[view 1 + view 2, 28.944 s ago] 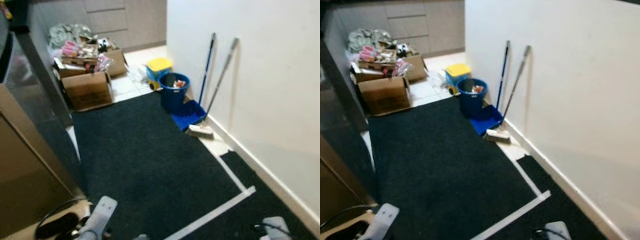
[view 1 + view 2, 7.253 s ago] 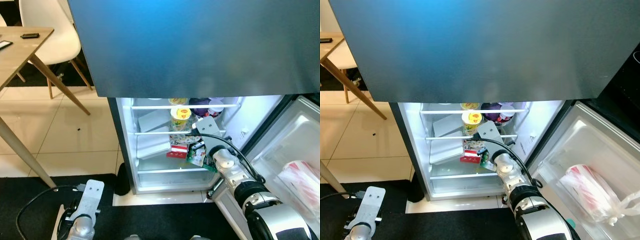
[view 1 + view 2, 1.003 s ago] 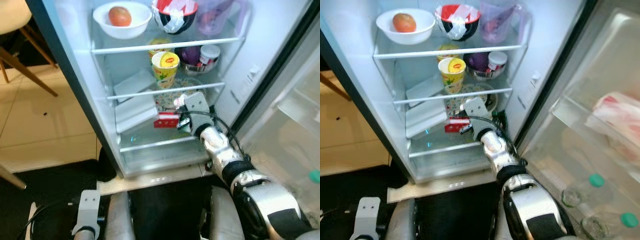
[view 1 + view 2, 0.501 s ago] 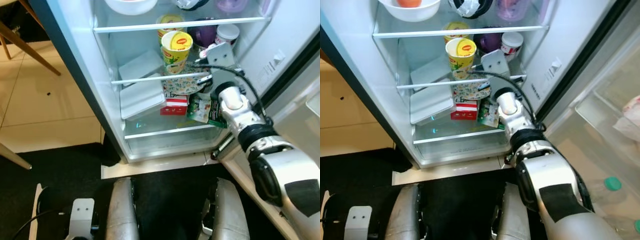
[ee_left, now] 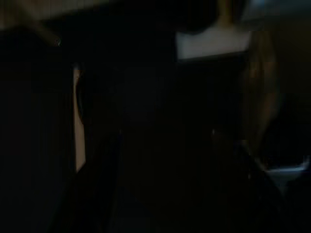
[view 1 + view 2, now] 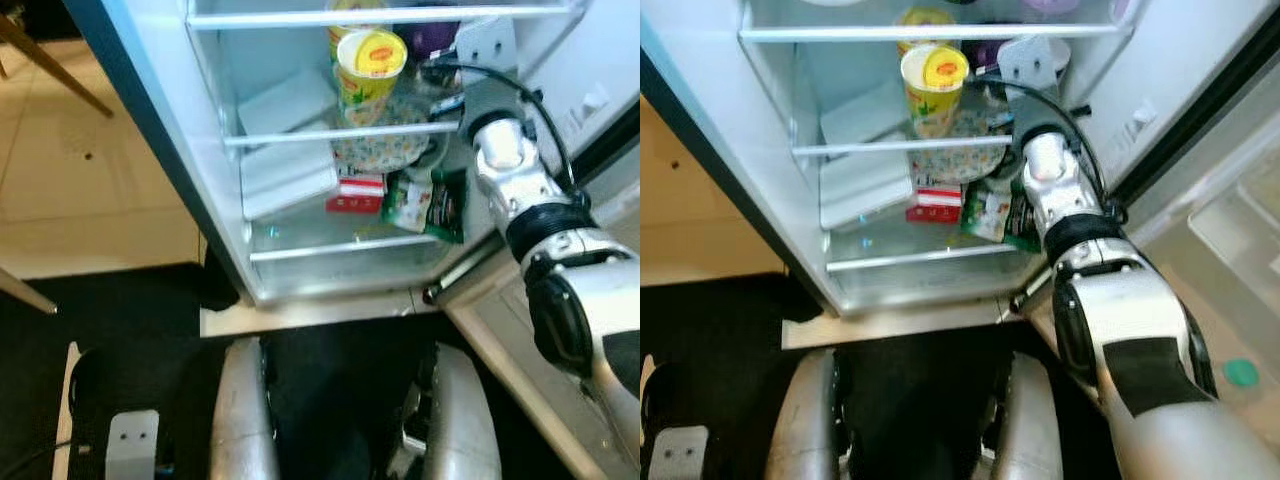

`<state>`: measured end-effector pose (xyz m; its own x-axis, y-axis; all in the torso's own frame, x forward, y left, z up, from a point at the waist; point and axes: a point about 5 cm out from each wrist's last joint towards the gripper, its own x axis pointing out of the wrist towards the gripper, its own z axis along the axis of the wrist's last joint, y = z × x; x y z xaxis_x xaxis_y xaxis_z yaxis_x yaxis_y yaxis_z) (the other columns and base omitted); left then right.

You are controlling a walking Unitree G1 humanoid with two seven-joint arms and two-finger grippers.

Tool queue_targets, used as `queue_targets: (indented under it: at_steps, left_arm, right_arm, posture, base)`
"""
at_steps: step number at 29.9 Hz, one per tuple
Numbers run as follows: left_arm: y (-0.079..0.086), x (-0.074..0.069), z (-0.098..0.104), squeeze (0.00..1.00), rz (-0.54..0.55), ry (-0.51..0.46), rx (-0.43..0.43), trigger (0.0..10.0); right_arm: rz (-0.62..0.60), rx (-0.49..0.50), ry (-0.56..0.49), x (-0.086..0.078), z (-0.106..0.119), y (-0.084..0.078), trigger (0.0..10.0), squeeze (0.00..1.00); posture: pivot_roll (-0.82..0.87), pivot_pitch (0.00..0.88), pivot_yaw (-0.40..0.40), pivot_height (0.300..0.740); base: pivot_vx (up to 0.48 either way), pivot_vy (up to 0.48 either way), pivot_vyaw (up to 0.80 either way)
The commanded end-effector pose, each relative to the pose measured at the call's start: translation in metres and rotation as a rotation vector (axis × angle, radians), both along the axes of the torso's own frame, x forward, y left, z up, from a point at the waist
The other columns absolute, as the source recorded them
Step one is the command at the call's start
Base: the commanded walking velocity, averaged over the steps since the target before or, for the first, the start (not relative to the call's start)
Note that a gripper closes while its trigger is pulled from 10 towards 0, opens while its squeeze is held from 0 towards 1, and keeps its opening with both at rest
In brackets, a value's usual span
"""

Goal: Restocking fridge

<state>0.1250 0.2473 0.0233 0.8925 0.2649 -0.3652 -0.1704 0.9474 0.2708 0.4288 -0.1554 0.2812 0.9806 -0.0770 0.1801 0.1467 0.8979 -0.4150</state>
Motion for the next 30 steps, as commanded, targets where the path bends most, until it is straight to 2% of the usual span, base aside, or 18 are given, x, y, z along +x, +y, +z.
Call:
queue_targets:
  at_steps: [1,5,7,8,9,11,12,14,15,16,17,18,19,20,22,27,29,30]
  left_arm:
    - [-0.008,0.008,0.023,0.00,-0.073,-0.051,0.019,10.0]
    - [-0.008,0.010,0.033,0.00,-0.076,-0.075,0.022,10.0]
    - [-0.010,0.011,0.049,0.00,-0.113,-0.110,0.049,10.0]
    - [-0.010,0.011,0.049,0.00,-0.113,-0.110,0.049,10.0]
    - [-0.018,0.013,0.065,0.00,-0.175,-0.152,0.036,10.0]
    - [-0.029,0.016,0.078,0.00,-0.229,-0.185,-0.039,10.0]
    - [-0.029,0.016,0.078,0.00,-0.229,-0.185,-0.039,10.0]
    - [-0.050,0.024,0.095,0.00,-0.331,-0.233,-0.175,10.0]
    - [-0.050,0.024,0.095,0.00,-0.331,-0.233,-0.175,10.0]
    - [-0.057,0.026,0.102,0.00,-0.370,-0.244,-0.219,10.0]
    - [-0.071,0.030,0.112,0.00,-0.458,-0.256,-0.303,10.0]
    - [-0.071,0.030,0.112,0.00,-0.458,-0.256,-0.303,10.0]
    - [-0.081,0.033,0.121,0.00,-0.534,-0.261,-0.367,10.0]
    - [-0.081,0.033,0.121,0.00,-0.534,-0.261,-0.367,10.0]
    - [-0.097,0.036,0.134,0.00,-0.662,-0.271,-0.462,10.0]
    - [-0.102,0.037,0.141,0.00,-0.713,-0.278,-0.502,10.0]
    - [-0.109,0.039,0.157,0.00,-0.766,-0.318,-0.551,10.0]
    - [-0.109,0.039,0.157,0.00,-0.766,-0.318,-0.551,10.0]
  right_arm:
    - [-0.016,-0.027,0.030,0.000,-0.002,-0.003,10.0,0.00]
    - [-0.014,-0.034,0.025,0.001,0.000,-0.002,10.0,0.00]
    - [-0.006,-0.053,0.018,0.001,0.004,0.002,10.0,0.00]
    - [-0.006,-0.053,0.018,0.001,0.004,0.002,10.0,0.00]
    - [-0.003,-0.090,0.011,0.001,0.008,0.004,10.0,0.00]
    - [-0.010,-0.124,0.005,0.001,0.011,0.004,10.0,0.00]
    - [-0.010,-0.124,0.005,0.001,0.011,0.004,10.0,0.00]
    - [-0.032,-0.172,-0.004,0.001,0.014,0.002,10.0,0.00]
    - [-0.032,-0.172,-0.004,0.001,0.014,0.002,10.0,0.00]
    - [-0.040,-0.187,-0.008,0.001,0.015,0.001,10.0,0.00]
    - [-0.053,-0.216,-0.011,0.001,0.016,-0.001,10.0,0.00]
    - [-0.053,-0.216,-0.011,0.001,0.016,-0.001,10.0,0.00]
    - [-0.063,-0.238,-0.012,0.001,0.017,-0.002,10.0,0.00]
    - [-0.063,-0.238,-0.012,0.001,0.017,-0.002,10.0,0.00]
    - [-0.096,-0.324,-0.016,0.001,0.019,-0.005,10.0,0.00]
    - [-0.124,-0.391,-0.018,0.001,0.019,-0.008,10.0,0.00]
    - [-0.145,-0.472,-0.001,0.000,0.019,-0.015,10.0,0.00]
    - [-0.145,-0.472,-0.001,0.000,0.019,-0.015,10.0,0.00]
  posture:
    - [0.39,0.400,-0.102,0.515]
    - [0.40,0.403,-0.105,0.515]
    - [0.40,0.412,-0.111,0.515]
    - [0.40,0.412,-0.111,0.515]
    - [0.41,0.416,-0.114,0.515]
    - [0.41,0.417,-0.116,0.515]
    - [0.41,0.417,-0.116,0.515]
    - [0.42,0.418,-0.122,0.515]
    - [0.42,0.418,-0.122,0.515]
    - [0.42,0.418,-0.122,0.515]
    - [0.42,0.418,-0.122,0.515]
    - [0.42,0.418,-0.122,0.515]
    - [0.42,0.418,-0.124,0.515]
    - [0.42,0.418,-0.124,0.515]
    - [0.43,0.420,-0.125,0.515]
    - [0.43,0.420,-0.126,0.515]
    - [0.43,0.415,-0.130,0.515]
    - [0.43,0.415,-0.130,0.515]
  base:
    - [0.000,0.000,0.00]
    - [0.000,0.000,0.00]
    - [0.000,0.000,0.00]
    - [0.000,0.000,0.00]
    - [0.000,0.000,0.00]
    - [0.000,0.000,0.00]
    - [0.000,0.000,0.00]
    - [0.000,0.000,0.00]
    - [0.000,0.000,0.00]
    - [0.000,0.000,0.00]
    - [0.000,0.000,0.00]
    - [0.000,0.000,0.00]
    - [0.000,0.000,0.00]
    - [0.000,0.000,0.00]
    - [0.000,0.000,0.00]
    - [0.000,0.000,0.00]
    - [0.000,0.000,0.00]
    - [0.000,0.000,0.00]
